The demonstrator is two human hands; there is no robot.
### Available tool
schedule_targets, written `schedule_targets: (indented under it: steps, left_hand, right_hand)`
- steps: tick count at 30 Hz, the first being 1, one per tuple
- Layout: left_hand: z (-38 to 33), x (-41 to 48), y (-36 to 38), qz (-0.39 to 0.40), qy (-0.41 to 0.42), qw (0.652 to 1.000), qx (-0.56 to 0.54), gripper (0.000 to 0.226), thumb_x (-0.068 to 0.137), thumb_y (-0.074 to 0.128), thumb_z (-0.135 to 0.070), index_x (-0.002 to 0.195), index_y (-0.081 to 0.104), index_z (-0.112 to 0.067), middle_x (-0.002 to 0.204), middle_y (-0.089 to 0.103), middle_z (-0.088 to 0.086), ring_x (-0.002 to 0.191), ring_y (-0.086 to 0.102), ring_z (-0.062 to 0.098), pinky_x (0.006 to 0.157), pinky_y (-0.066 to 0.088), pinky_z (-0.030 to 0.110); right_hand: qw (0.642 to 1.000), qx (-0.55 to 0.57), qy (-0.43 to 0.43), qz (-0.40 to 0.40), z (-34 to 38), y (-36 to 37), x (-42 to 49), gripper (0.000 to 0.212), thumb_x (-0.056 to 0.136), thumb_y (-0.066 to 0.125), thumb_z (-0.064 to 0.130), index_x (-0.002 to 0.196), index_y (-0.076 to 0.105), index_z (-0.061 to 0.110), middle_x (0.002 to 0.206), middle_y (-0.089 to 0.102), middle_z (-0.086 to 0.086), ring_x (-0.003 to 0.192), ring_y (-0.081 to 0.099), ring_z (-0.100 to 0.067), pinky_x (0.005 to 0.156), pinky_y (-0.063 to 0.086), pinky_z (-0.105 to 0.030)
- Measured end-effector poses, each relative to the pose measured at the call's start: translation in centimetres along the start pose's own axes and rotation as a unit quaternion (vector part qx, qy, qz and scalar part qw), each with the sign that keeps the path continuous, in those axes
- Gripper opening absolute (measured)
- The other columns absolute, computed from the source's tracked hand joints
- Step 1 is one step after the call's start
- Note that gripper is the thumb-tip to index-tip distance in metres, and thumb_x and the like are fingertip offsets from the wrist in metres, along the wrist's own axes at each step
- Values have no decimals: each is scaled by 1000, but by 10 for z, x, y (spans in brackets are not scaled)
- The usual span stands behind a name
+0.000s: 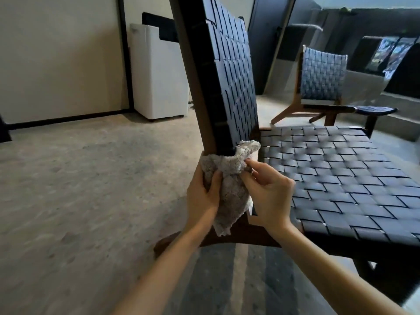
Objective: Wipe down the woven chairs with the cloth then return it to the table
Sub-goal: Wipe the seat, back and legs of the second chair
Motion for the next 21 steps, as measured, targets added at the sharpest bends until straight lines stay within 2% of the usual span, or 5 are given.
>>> schedule_targets:
  steps: [2,6,10,14,21]
  left_hand:
    - [16,-13,7,7,-10,1000,3,42,94,55,-25,135,48,-16,113,59,-14,98,54,-10,81,42,1]
    - [41,-32,16,26,-32,999,-5,27,94,56,-24,118,51,-34,100,58,-26,90,55,-18,77,43,4]
    - [65,-46,23,65,-61,996,29,21,92,58,-29,106,50,-42,99,59,-25,92,55,-18,76,43,2]
    - [79,-45,21,97,-46,991,85,19,91,59,-32,101,49,-45,90,60,-32,89,55,-19,73,41,0]
    - [85,-41,13,114,-23,977,177,33,88,61,-28,110,59,-4,85,58,-41,76,52,-24,60,31,-7]
  right_hand:
    - [999,-26,-22,15,-11,-6,-14,26,78,76,2,103,73,6,97,73,0,87,69,-2,76,59,-26]
    - [985,-111,-123,39,-18,-11,-34,18,73,77,-3,91,74,-3,90,72,-3,80,65,0,73,51,-6]
    - [959,-203,-150,128,-38,-18,-51,9,79,71,7,79,70,-2,73,71,-8,57,67,-17,47,56,-33]
    - [937,-237,-159,203,-53,-18,-57,10,79,74,8,75,68,1,67,67,-5,52,63,-22,41,52,-33]
    - [896,-225,-120,362,-55,-11,-40,23,84,64,14,64,64,3,64,62,-5,51,58,-24,43,51,-36]
Point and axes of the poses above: each hand's wrist, its own x-axis towards the middle knuckle, its own y-axis out of the palm, z = x × y, the point moved 6 cm from there along x, towards the middle knuckle
